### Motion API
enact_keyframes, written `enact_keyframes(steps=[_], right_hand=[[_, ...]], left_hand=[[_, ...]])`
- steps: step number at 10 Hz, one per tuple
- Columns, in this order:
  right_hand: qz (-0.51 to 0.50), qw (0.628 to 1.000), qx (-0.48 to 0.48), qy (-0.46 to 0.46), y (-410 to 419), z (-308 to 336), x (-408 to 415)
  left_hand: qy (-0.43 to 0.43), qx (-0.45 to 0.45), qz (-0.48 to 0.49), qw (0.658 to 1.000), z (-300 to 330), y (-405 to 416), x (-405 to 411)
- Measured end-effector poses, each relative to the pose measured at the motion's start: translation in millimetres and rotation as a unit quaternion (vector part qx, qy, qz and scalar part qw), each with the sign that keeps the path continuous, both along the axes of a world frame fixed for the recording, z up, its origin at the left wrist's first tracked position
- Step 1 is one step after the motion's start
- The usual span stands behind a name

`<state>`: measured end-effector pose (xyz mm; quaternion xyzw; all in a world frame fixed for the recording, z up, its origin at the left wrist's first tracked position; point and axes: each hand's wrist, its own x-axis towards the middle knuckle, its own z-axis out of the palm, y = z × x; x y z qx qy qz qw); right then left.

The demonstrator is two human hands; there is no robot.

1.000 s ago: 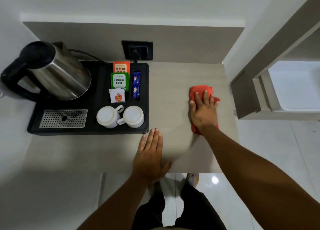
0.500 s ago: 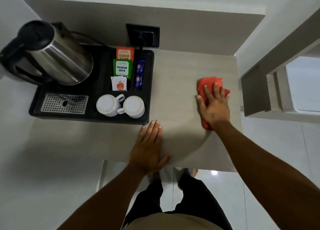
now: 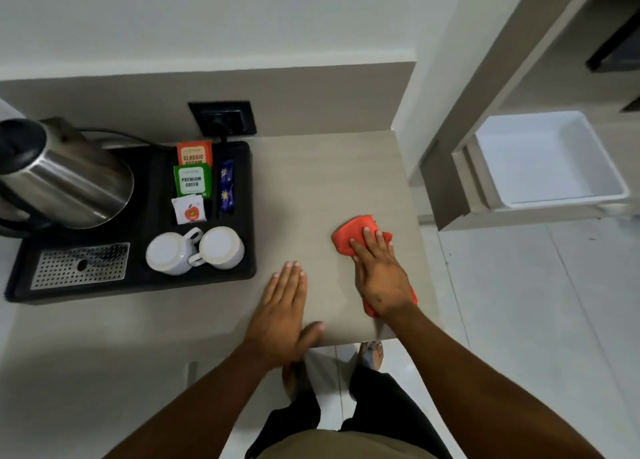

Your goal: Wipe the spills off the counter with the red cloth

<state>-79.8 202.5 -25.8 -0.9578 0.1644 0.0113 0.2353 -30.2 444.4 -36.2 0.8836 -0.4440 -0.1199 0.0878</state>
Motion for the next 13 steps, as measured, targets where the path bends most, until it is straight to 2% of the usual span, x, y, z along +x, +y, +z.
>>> enact_keyframes(steps=[1,3,4,5,6,7,9,10,11,12,13], right_hand=[[-0.059,0.998,0.038,-0.006,-27,19,7],[-0.124,0.99,-0.002,-0.069,-141,73,14],[-0.171,0.983,-0.039,-0.055,-212,101,9],[-0.209,0.975,-0.07,0.006,-279,109,3],[-0.209,0.973,-0.079,0.059,-335,99,5],[-0.201,0.975,-0.045,0.087,-366,79,17],[-0.168,0.98,0.004,0.106,-391,23,43],[-0.155,0.98,-0.015,0.127,-390,9,44],[-0.166,0.984,-0.024,0.066,-382,22,42],[-0.187,0.976,-0.057,-0.093,-361,66,54],[-0.125,0.976,-0.064,-0.17,-321,117,72]], left_hand=[[0.001,0.008,-0.038,0.999,14,-62,10],[-0.038,-0.038,-0.076,0.996,53,-200,51],[-0.04,-0.047,-0.094,0.994,72,-263,65],[-0.042,-0.034,-0.108,0.993,85,-323,69],[-0.036,-0.03,-0.115,0.992,85,-378,66],[-0.029,-0.037,-0.11,0.993,71,-413,58],[-0.02,-0.007,-0.101,0.995,33,-445,57],[-0.023,-0.005,-0.118,0.993,28,-443,61],[-0.021,0.0,-0.115,0.993,33,-431,66],[-0.034,-0.033,-0.101,0.994,48,-417,81],[-0.089,-0.079,-0.083,0.989,82,-396,101]])
